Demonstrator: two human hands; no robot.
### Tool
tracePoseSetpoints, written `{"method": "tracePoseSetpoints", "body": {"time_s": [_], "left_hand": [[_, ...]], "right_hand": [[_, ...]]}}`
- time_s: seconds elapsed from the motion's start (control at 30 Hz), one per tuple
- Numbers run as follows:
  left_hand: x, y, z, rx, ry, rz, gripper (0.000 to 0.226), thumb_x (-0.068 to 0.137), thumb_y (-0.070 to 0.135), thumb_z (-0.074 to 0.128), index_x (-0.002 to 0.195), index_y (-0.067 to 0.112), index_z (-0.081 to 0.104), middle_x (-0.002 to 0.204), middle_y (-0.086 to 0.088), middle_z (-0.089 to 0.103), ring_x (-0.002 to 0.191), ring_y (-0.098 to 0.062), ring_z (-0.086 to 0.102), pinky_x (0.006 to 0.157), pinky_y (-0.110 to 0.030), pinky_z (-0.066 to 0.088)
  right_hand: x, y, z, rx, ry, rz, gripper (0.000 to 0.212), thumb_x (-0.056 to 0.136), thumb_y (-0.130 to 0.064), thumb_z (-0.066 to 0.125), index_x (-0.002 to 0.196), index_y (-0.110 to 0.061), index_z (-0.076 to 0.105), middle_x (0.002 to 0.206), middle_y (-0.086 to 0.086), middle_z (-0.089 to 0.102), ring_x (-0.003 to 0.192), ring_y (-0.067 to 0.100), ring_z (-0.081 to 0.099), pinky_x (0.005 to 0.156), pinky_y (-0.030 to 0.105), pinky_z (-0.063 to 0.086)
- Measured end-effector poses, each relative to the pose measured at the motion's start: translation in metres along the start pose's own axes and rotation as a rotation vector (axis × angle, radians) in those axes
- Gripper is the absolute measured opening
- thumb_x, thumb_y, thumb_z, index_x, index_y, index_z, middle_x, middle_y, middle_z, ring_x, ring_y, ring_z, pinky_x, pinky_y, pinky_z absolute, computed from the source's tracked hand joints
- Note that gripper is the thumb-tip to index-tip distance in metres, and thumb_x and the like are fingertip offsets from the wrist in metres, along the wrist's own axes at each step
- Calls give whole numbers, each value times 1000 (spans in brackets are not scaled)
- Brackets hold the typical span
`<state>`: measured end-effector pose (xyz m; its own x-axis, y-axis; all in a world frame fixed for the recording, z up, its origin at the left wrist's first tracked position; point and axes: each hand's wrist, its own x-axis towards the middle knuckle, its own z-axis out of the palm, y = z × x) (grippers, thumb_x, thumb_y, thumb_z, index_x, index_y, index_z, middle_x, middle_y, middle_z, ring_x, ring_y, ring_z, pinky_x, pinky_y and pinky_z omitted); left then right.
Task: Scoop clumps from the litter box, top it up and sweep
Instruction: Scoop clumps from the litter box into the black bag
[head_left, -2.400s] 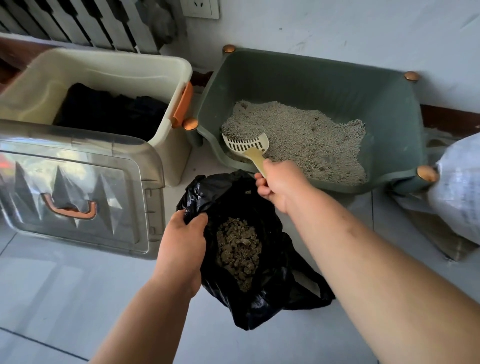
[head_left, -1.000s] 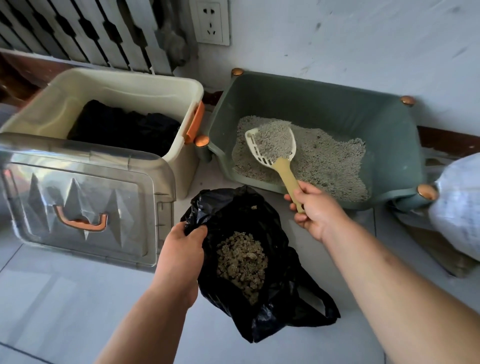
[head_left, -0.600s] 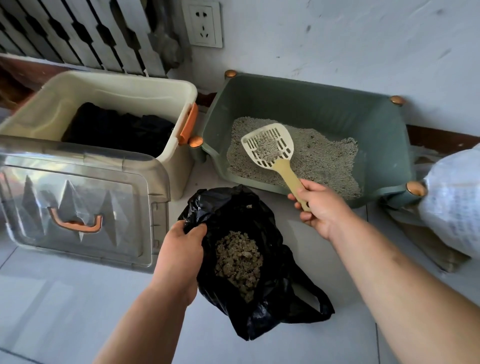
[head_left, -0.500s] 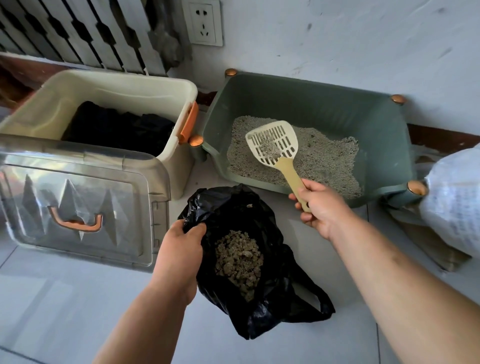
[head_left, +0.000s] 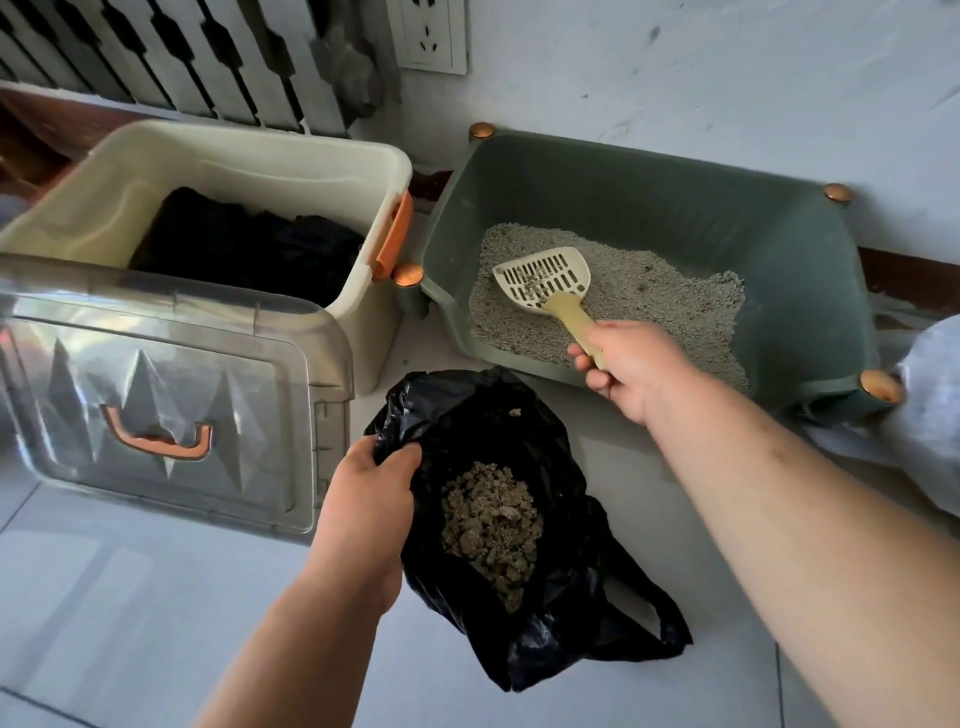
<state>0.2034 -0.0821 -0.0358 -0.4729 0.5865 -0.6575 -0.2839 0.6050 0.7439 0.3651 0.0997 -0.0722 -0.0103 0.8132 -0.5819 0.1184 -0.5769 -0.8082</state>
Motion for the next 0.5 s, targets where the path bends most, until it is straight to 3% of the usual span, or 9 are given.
{"method": "tracePoseSetpoints", "body": {"time_s": [0.1, 0.2, 0.27, 0.37, 0.5], "left_hand": [[7, -2, -3, -33, 1, -7, 15, 100, 10, 52, 105, 16, 65, 92, -8, 77, 86, -24, 75, 73, -39, 60], [13, -4, -7, -55, -5, -7, 16, 100, 10, 53, 110, 15, 65, 89, -6, 78, 86, -23, 76, 74, -38, 60], [15, -5, -8, -50, -3, -5, 17, 100, 12, 53, 112, 15, 65, 90, -6, 78, 88, -25, 76, 79, -42, 61], [19, -5, -9, -47, 7, -15, 17, 100, 12, 54, 110, 18, 65, 90, -5, 78, 88, -24, 76, 83, -45, 61], [20, -4, -11, -36, 21, -42, 16, 99, 10, 53, 95, 20, 65, 90, -12, 76, 88, -29, 74, 88, -50, 58]], "right_hand": [[11, -13, 19, -23, 25, 13, 16, 94, -18, 55, 81, -7, 54, 64, 7, 57, 53, 13, 43, 34, 16, 26], [17, -21, 40, 6, 34, 56, 16, 96, -9, 44, 82, -6, 51, 63, 6, 55, 52, 12, 45, 36, 16, 27], [20, -23, 55, 62, 41, 78, 12, 98, -9, 41, 94, -5, 52, 67, 6, 56, 52, 11, 47, 38, 16, 28], [25, -25, 80, 241, 34, 132, 24, 99, -8, 34, 115, -13, 51, 82, 8, 55, 49, 10, 49, 31, 13, 28], [23, -22, 103, 549, -26, 250, 21, 101, -7, 30, 92, -11, 49, 72, 7, 49, 52, 11, 46, 30, 12, 28]]}}
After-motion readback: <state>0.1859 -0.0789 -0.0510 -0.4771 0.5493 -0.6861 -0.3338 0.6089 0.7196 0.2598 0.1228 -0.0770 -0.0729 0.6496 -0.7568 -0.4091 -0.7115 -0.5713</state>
